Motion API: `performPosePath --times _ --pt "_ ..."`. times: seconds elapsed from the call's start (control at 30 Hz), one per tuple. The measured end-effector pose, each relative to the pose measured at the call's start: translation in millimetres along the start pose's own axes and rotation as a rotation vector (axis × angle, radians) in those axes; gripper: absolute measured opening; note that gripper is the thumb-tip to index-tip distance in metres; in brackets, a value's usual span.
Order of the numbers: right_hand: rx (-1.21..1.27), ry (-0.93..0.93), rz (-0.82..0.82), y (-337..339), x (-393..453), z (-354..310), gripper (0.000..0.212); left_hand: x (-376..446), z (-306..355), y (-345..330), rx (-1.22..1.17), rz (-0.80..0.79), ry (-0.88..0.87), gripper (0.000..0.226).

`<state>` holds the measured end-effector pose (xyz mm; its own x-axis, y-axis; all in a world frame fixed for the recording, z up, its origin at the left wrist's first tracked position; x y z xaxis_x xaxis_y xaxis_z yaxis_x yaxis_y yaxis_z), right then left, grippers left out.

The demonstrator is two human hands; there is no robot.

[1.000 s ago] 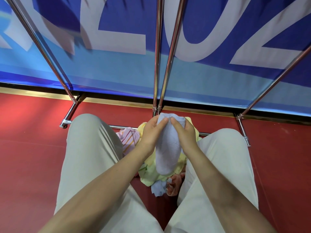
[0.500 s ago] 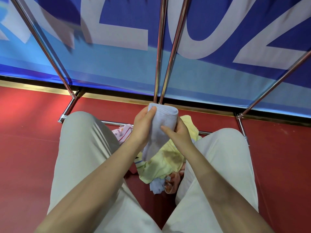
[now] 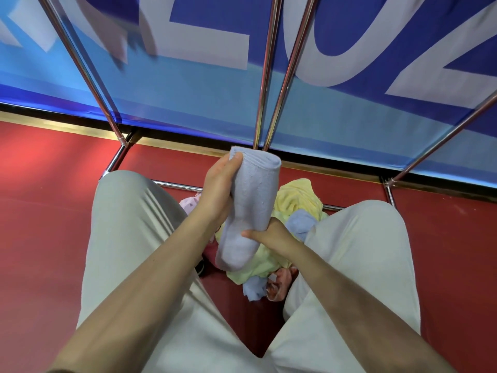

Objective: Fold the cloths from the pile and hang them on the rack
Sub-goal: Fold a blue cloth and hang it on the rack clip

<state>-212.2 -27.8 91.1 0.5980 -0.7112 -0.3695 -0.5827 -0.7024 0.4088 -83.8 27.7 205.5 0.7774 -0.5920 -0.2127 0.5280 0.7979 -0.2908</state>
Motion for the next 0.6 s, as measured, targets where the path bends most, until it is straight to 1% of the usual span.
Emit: performPosePath --times 0.07,0.1,0.2,0.3,0.37,0.43,0.5,0.6 --pt "-0.027 -0.029 -0.041 -0.4 -3.4 2.8 0.026 4.1 3.0 5.2 -0.068 0.033 0.034 0.027" --pt "-0.04 -0.036 -0.053 -0.5 -3.8 4.0 0.023 7.2 3.9 8.7 -0.099 0.062 0.052 0.027" --pt "-0.04 -0.011 -0.051 2.7 -1.2 5.5 0.025 18.6 6.3 21.6 -0.191 0.18 0.093 0.025" --pt "-0.009 0.007 -0.013 9.8 1.7 4.0 0.017 31.0 8.4 34.5 -0.254 0.253 0.098 0.026" --pt "0.024 0.011 0.018 15.9 2.1 1.3 0.009 37.0 9.9 41.8 -0.252 0.291 0.099 0.023" --pt "0.053 0.018 0.046 21.1 2.7 1.2 0.007 40.9 10.2 48.0 -0.247 0.338 0.103 0.02" --pt "0.09 0.002 0.069 25.2 1.0 0.1 0.011 43.6 8.6 50.8 -0.247 0.359 0.106 0.02" --pt "0.164 -0.07 0.079 28.4 -1.5 1.6 0.014 47.2 -1.0 54.3 -0.226 0.395 0.135 0.022"
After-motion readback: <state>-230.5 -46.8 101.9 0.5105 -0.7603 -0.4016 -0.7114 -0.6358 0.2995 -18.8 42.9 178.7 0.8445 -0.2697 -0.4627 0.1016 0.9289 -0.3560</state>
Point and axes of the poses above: each hand's wrist, its own x-axis towards the middle knuckle, its own y-axis out of the back of the hand, z = x × y, the point moved 6 cm from there along x, towards the middle knuckle, and after that the axes turned 12 degrees about z, right-handed, at the moved point
